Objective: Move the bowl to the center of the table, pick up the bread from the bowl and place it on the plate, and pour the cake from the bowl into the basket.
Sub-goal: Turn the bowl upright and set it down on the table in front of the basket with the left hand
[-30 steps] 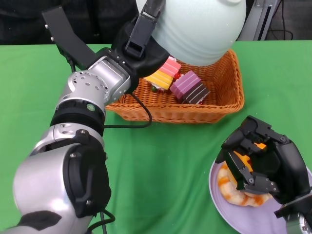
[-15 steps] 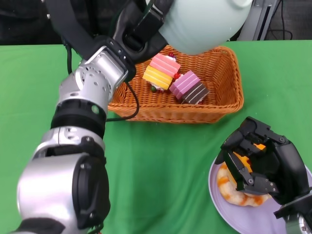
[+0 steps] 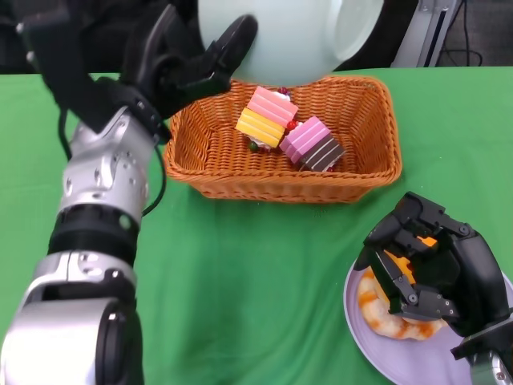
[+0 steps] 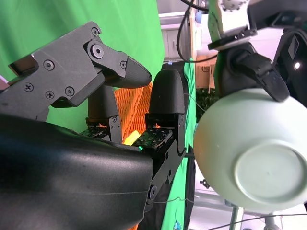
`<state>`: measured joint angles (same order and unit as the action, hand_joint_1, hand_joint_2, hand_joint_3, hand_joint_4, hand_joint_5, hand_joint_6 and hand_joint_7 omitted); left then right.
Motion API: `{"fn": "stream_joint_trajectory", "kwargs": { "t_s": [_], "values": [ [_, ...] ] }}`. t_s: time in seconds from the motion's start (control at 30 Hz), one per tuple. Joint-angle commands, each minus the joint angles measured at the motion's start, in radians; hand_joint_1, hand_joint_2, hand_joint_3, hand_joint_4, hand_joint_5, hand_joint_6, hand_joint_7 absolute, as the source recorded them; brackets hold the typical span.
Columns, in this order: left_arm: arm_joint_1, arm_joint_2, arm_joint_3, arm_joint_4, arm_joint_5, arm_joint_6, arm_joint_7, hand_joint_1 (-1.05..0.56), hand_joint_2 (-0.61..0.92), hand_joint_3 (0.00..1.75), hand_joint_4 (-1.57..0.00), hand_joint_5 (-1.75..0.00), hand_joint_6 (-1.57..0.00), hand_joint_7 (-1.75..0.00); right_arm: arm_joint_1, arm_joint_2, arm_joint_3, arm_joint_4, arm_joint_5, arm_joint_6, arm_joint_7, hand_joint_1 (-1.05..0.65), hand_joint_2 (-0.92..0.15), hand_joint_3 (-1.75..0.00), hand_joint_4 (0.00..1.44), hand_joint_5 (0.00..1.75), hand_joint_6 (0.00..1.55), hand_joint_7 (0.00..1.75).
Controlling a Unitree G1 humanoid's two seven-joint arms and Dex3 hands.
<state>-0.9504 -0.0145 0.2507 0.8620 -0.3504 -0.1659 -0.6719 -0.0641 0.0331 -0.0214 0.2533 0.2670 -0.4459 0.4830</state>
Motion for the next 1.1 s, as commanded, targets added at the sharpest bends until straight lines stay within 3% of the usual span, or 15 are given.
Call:
{"fn": "stream_joint_trajectory", "kwargs": {
  "t_s": [0.03, 0.13, 0.37, 0.53, 0.57, 0.73, 0.77, 0.87, 1.1],
  "values": [
    [0.042, 0.03, -0.017, -0.04, 0.036, -0.115, 0.011, -0.13, 0.6, 1.07, -0.78, -1.66, -0.77, -1.45, -0.007, -0.017, -0.01, 0.01, 0.014, 0.0, 0.006, -0.1, -0.54, -1.03, 0.74, 1.6, 0.64, 1.3],
    [0.078, 0.036, -0.025, -0.059, 0.05, -0.232, -0.004, -0.12, 0.66, 0.98, -0.75, -1.69, -0.73, -1.48, -0.005, -0.016, -0.011, 0.008, 0.016, 0.002, 0.007, -0.1, -0.55, -1.04, 0.74, 1.6, 0.63, 1.31],
    [0.14, 0.066, -0.057, -0.049, 0.123, -0.529, 0.025, -0.13, 0.6, 1.07, -0.75, -1.69, -0.73, -1.51, -0.009, -0.015, -0.014, 0.013, 0.025, 0.007, 0.014, -0.13, -0.56, -1.0, 0.73, 1.61, 0.63, 1.31],
    [0.209, 0.097, -0.064, -0.012, 0.19, -0.769, 0.077, -0.14, 0.66, 0.97, -0.69, -1.74, -0.67, -1.55, -0.011, -0.018, -0.018, 0.013, 0.028, 0.014, 0.016, -0.13, -0.58, -0.96, 0.72, 1.6, 0.63, 1.3],
    [0.218, 0.102, -0.063, -0.001, 0.196, -0.81, 0.083, -0.13, 0.7, 0.87, -0.68, -1.75, -0.66, -1.53, -0.013, -0.018, -0.019, 0.015, 0.029, 0.012, 0.017, -0.13, -0.58, -0.96, 0.72, 1.6, 0.63, 1.29],
    [0.251, 0.137, -0.052, 0.081, 0.31, -1.052, 0.21, -0.12, 0.8, 0.76, -0.66, -1.75, -0.65, -1.52, -0.02, -0.02, -0.027, 0.02, 0.037, 0.017, 0.024, -0.13, -0.58, -0.95, 0.73, 1.6, 0.63, 1.29],
    [0.262, 0.145, -0.041, 0.09, 0.354, -1.085, 0.258, -0.13, 0.86, 0.63, -0.66, -1.75, -0.66, -1.52, -0.022, -0.021, -0.028, 0.024, 0.035, 0.012, 0.025, -0.13, -0.58, -0.95, 0.73, 1.6, 0.64, 1.29],
    [0.299, 0.164, -0.005, 0.1, 0.493, -1.171, 0.404, -0.14, 0.91, 0.5, -0.66, -1.74, -0.66, -1.51, -0.029, -0.021, -0.035, 0.04, 0.029, -0.004, 0.025, -0.12, -0.58, -0.96, 0.74, 1.6, 0.64, 1.29],
    [0.375, 0.17, 0.154, 0.051, 0.895, -1.319, 0.736, -0.14, 0.92, 0.48, -0.68, -1.75, -0.64, -1.5, -0.045, -0.021, -0.051, 0.064, 0.048, -0.004, 0.049, -0.13, -0.56, -1.0, 0.77, 1.57, 0.65, 1.28]
  ]
}}
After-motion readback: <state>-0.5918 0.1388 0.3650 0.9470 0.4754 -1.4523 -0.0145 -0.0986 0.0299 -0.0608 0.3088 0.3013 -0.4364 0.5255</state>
